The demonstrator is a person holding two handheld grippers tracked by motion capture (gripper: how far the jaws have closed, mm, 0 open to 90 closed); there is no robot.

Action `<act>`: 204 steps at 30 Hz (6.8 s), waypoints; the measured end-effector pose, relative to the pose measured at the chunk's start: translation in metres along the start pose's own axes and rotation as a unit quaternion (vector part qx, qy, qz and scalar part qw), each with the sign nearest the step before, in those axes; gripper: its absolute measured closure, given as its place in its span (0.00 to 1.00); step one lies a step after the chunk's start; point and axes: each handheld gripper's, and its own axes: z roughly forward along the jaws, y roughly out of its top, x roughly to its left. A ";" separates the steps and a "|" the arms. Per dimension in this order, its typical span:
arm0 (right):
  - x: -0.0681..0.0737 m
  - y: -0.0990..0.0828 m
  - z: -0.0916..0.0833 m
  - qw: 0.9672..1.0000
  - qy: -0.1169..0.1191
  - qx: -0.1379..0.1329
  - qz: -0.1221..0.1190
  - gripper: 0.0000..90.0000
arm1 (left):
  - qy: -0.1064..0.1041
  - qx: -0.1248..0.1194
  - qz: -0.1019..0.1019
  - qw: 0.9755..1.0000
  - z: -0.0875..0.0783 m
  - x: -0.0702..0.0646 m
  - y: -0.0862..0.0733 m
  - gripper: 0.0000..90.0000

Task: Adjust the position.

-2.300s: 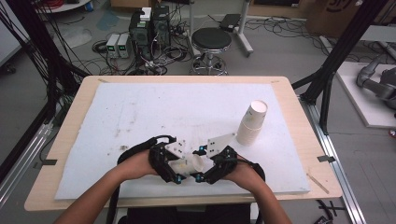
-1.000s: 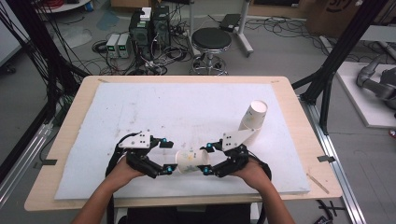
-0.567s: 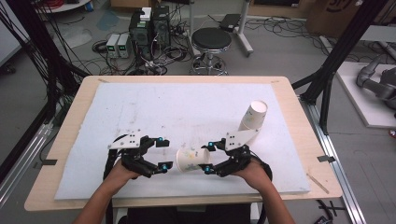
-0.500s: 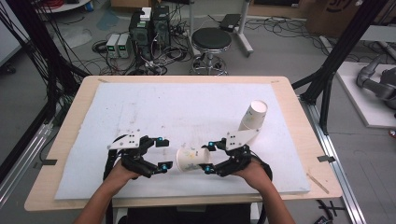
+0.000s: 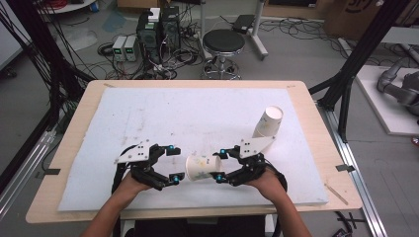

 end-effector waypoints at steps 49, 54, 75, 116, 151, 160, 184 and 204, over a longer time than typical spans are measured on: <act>0.002 0.004 0.013 0.998 0.026 0.009 0.047 0.21 | 0.006 0.084 0.024 0.996 0.009 -0.010 0.023 0.34; 0.007 0.008 0.017 0.999 -0.008 0.037 0.008 0.21 | 0.015 0.144 0.037 0.989 0.010 -0.010 0.035 0.34; 0.011 0.010 0.024 0.993 -0.060 0.087 -0.048 0.21 | 0.030 0.312 0.064 0.947 0.024 -0.004 0.072 0.34; 0.008 0.029 0.078 0.977 -0.048 0.189 -0.083 0.38 | 0.020 0.386 0.075 0.919 0.053 -0.006 0.083 0.34; 0.001 -0.006 0.020 0.985 -0.135 0.110 -0.007 0.41 | 0.117 0.136 -0.006 0.984 -0.022 0.005 0.056 0.21; 0.004 -0.014 -0.002 0.984 -0.160 0.074 0.014 0.41 | 0.147 0.066 -0.005 0.987 -0.033 0.005 0.035 0.19; -0.001 -0.037 -0.023 0.977 -0.203 -0.033 0.063 0.38 | 0.202 0.035 -0.014 0.979 -0.051 0.005 -0.006 0.20; -0.006 -0.036 -0.019 0.975 -0.203 -0.059 0.073 0.39 | 0.217 0.028 -0.022 0.976 -0.058 0.006 -0.010 0.20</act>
